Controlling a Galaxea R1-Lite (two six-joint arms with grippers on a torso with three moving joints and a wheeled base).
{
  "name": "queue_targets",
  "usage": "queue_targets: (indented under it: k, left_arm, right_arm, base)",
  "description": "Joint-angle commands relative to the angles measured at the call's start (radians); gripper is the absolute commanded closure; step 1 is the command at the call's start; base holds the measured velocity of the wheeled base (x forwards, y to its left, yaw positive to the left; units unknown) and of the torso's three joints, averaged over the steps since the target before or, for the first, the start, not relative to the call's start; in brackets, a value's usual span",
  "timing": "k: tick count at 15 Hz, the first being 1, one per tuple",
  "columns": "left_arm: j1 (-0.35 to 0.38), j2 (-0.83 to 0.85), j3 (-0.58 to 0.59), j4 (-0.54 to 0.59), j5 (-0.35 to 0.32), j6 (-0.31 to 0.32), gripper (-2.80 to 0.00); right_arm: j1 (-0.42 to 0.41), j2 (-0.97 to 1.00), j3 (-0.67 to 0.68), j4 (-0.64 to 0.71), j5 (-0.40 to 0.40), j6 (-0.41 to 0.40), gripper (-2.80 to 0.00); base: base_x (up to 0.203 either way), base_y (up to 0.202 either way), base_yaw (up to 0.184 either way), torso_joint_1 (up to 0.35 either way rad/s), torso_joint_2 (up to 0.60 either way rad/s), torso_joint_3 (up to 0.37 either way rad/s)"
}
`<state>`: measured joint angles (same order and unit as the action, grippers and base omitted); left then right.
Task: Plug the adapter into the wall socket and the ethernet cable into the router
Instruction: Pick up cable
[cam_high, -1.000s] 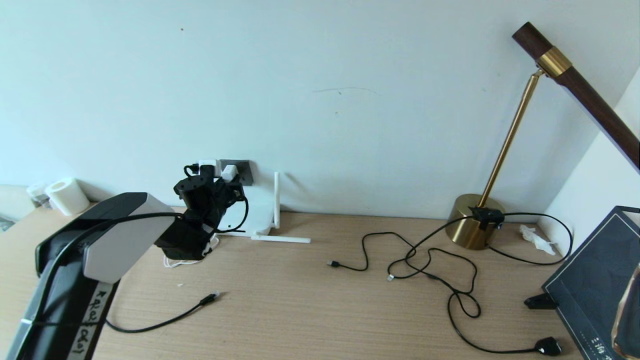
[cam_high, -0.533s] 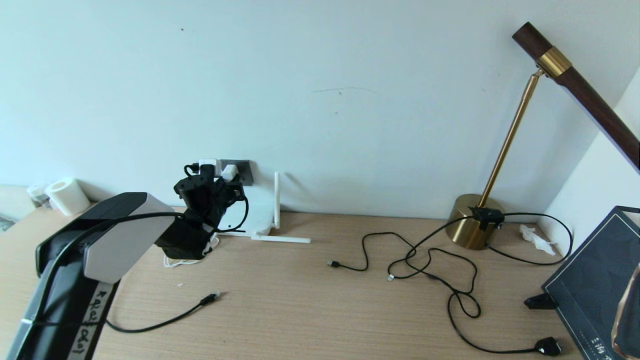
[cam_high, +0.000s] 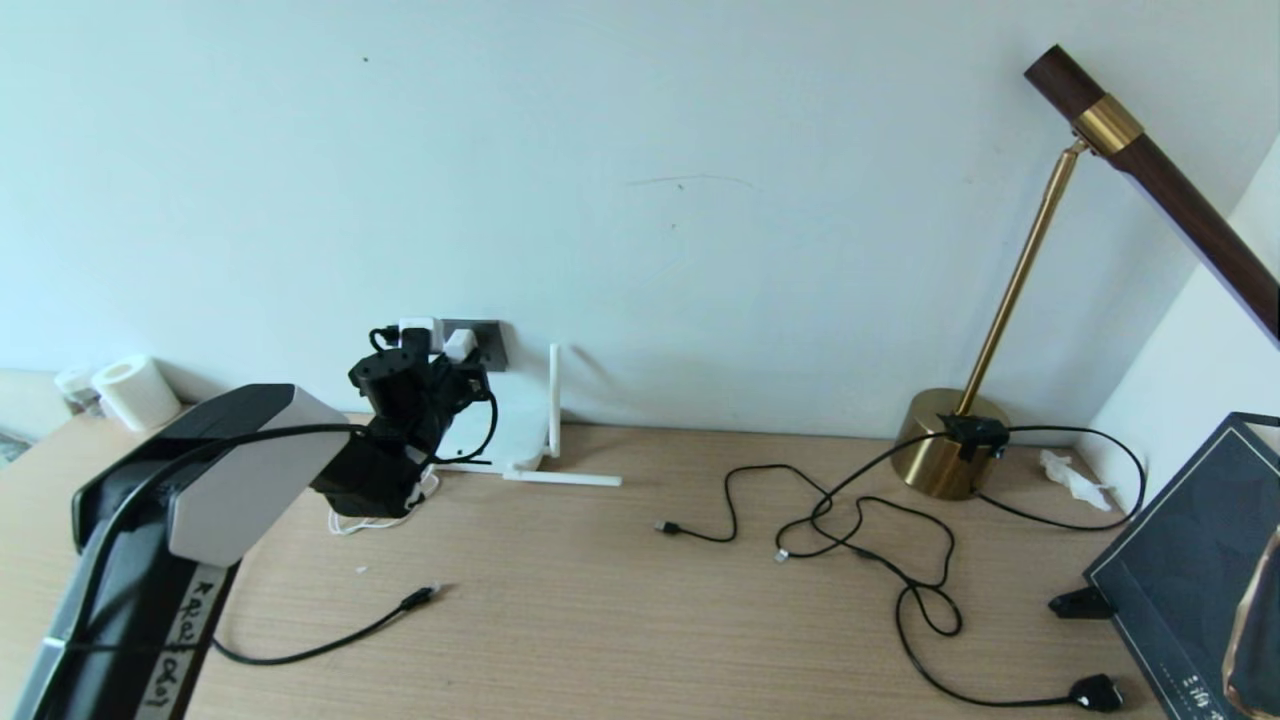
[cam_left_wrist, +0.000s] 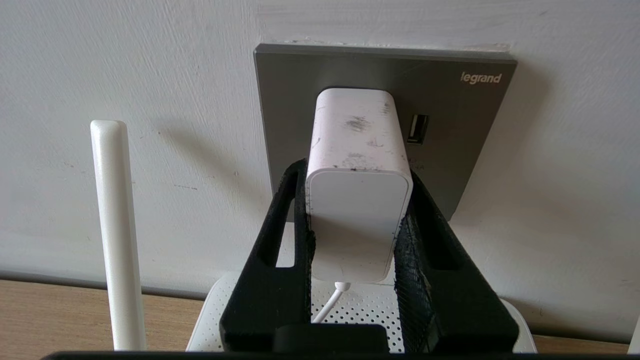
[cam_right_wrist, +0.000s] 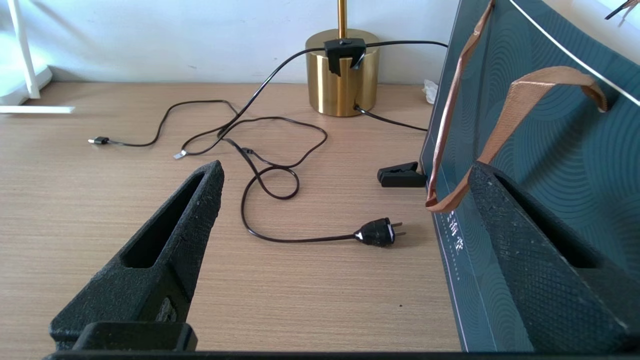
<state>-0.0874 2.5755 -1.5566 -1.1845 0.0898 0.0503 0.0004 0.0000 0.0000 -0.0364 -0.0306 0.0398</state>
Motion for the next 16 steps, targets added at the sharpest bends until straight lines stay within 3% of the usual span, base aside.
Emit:
queue_targets:
  k: [1,16]
  left_arm:
    - [0.000,-0.005,-0.002,-0.004,0.001,0.000,0.00]
    - [0.000,0.009,-0.043,0.031,0.001,0.000,0.00]
  right_arm:
    - [0.000,0.000,0.011,0.000,0.000,0.000,-2.80]
    - [0.000,0.000,0.011,0.000,0.000,0.000,-2.80]
  base:
    - [0.000,0.000,0.000,0.000,0.00,0.000]
    - [0.000,0.000,0.000,0.000,0.00,0.000]
